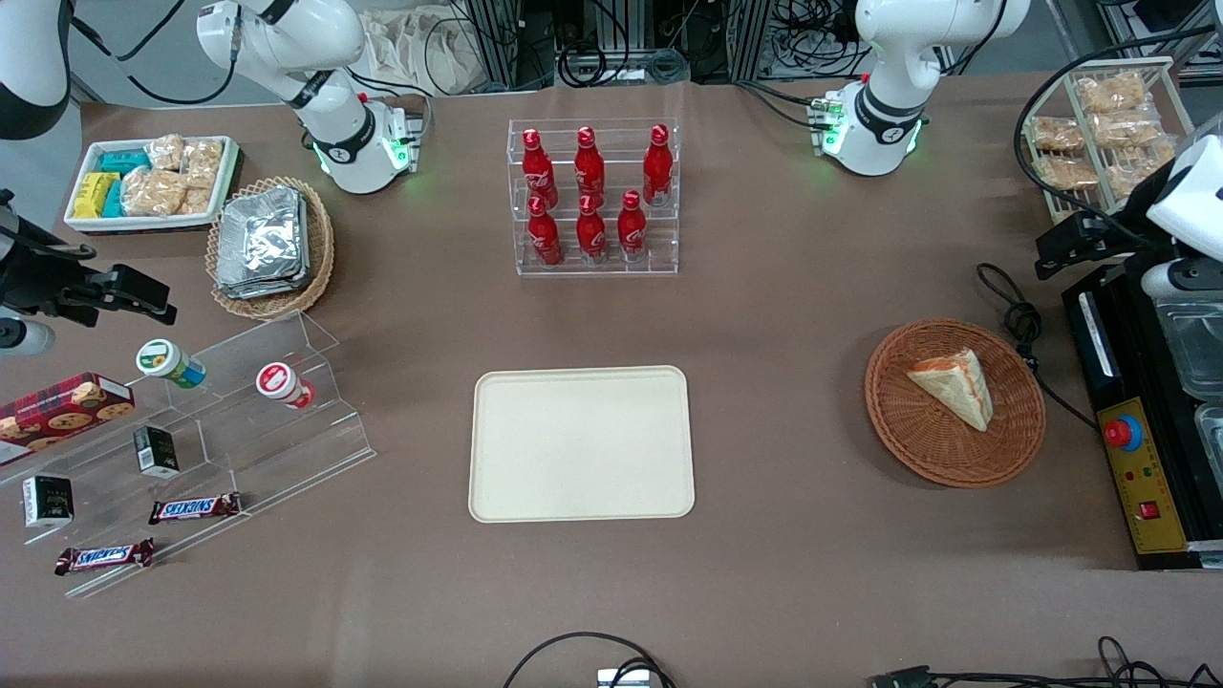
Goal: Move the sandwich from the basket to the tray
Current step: 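Move the left gripper over the wrapped sandwich in the wicker basket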
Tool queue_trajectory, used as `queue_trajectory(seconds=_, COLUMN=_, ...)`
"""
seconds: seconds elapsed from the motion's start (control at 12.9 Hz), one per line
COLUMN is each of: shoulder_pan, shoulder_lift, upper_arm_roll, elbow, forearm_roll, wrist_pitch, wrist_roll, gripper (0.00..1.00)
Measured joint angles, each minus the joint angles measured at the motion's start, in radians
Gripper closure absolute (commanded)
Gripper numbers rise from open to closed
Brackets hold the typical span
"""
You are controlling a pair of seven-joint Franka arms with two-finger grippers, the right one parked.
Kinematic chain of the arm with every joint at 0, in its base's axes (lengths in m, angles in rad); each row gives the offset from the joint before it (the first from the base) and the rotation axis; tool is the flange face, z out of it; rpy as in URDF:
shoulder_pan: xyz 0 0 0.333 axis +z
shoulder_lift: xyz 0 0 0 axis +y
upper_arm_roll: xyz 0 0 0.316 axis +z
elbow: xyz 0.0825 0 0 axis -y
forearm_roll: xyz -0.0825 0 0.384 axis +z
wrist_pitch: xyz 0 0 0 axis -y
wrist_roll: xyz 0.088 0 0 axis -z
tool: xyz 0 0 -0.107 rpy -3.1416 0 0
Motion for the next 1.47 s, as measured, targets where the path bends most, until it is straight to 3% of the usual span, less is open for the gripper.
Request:
queue_trajectory(seconds=0.7, shoulder_pan=0.000, shoulder_lift=0.044, upper_arm_roll=0.001, elbow=-0.024, forearm_roll=0.000, wrist_pitch=0.006, wrist_roll=-0.128, gripper=0.00)
queue_trajectory(seconds=1.47, shoulder_pan=0.007, shoulder_lift=0.019, upper_arm_roll=0.037, elbow=-0.374, forearm_roll=0.001, wrist_pitch=0.383, wrist_roll=-0.348, gripper=0.00)
